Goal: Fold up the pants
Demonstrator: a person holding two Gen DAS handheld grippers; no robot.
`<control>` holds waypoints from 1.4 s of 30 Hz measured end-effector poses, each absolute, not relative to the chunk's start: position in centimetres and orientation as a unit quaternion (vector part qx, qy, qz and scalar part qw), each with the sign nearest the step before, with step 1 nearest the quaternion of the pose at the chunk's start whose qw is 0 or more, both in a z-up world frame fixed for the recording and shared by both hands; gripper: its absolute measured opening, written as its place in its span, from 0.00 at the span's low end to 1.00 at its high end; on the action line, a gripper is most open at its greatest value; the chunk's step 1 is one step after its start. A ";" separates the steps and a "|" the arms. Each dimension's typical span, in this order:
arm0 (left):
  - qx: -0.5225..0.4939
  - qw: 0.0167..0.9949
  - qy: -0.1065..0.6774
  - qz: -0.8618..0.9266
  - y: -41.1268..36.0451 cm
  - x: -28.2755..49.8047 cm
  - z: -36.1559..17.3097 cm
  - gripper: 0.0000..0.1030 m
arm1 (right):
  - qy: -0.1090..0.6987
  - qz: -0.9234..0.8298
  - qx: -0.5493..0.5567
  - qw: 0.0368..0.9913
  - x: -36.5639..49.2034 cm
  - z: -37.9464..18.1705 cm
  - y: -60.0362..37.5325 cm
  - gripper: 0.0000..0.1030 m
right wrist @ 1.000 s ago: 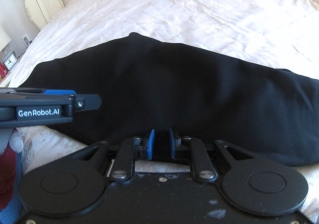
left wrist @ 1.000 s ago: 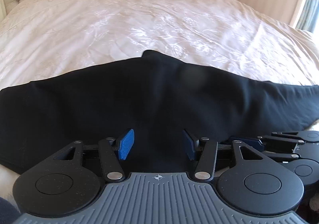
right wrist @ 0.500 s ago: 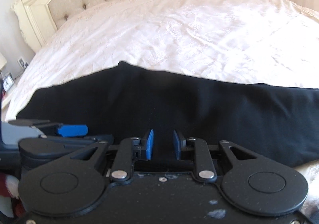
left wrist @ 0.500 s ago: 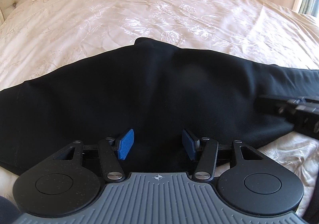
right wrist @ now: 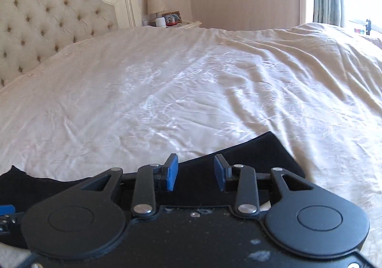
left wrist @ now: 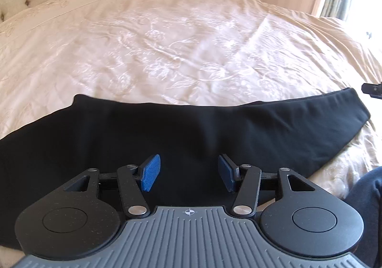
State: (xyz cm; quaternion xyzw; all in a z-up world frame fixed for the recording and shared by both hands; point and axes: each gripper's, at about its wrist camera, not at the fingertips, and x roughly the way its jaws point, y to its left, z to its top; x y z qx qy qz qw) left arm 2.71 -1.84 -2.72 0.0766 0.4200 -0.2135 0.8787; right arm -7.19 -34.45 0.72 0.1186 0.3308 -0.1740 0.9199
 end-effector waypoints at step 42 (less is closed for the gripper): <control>0.095 0.866 0.425 -0.247 -10.2 4.7 -3.6 0.51 | 0.344 -0.181 0.190 0.902 -2.5 -4.7 -49.1 0.31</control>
